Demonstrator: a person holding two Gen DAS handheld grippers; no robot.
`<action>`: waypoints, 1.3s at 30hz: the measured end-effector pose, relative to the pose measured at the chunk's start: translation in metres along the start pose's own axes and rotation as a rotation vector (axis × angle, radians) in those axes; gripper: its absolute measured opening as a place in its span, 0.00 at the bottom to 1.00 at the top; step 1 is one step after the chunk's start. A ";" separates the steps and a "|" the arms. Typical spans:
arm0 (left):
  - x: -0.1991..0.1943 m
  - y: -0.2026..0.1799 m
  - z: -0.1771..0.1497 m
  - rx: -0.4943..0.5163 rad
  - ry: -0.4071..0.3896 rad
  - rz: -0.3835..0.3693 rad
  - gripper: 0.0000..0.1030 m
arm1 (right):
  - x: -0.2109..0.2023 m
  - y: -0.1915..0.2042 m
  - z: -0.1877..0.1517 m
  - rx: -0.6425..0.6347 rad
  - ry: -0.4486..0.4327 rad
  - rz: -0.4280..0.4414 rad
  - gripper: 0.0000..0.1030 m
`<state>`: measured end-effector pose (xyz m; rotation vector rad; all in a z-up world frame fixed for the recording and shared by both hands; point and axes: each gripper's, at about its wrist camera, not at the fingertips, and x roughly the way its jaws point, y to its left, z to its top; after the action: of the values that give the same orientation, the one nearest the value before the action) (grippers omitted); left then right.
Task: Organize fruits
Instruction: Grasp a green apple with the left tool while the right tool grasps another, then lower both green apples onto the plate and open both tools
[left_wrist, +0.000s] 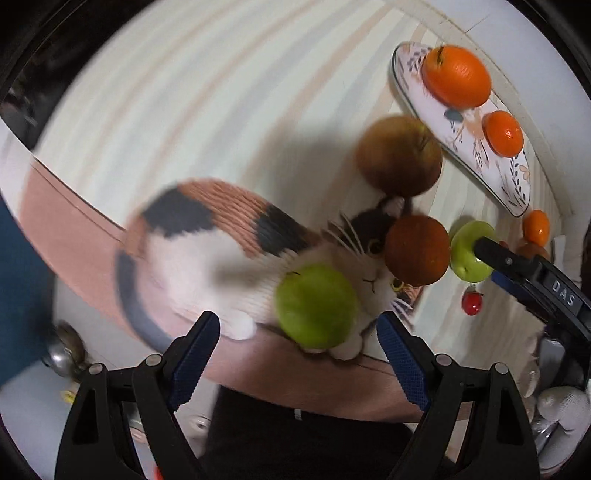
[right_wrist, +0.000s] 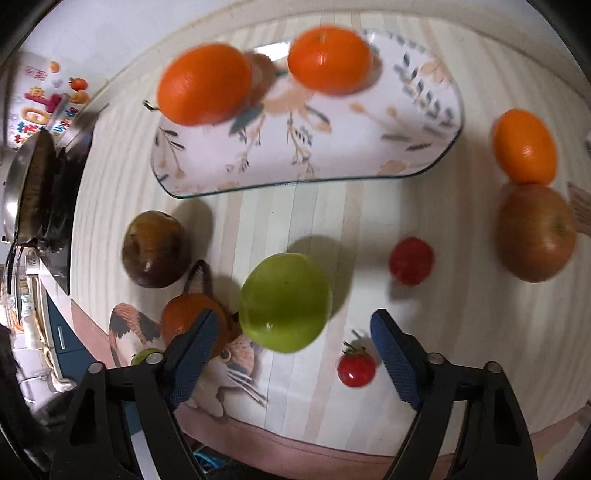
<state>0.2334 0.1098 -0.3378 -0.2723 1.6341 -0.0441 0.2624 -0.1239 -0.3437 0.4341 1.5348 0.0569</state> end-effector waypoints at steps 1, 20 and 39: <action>0.007 0.000 0.000 -0.012 0.015 -0.017 0.80 | 0.005 0.000 0.002 0.012 0.014 0.007 0.77; 0.044 -0.023 -0.001 0.013 0.022 -0.027 0.52 | 0.032 0.016 -0.007 -0.097 0.123 -0.019 0.59; -0.072 -0.090 0.034 0.140 -0.203 -0.062 0.52 | -0.060 -0.012 0.030 -0.063 -0.066 0.100 0.58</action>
<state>0.2841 0.0419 -0.2529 -0.2129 1.4134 -0.1716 0.2852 -0.1604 -0.2906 0.4576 1.4416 0.1665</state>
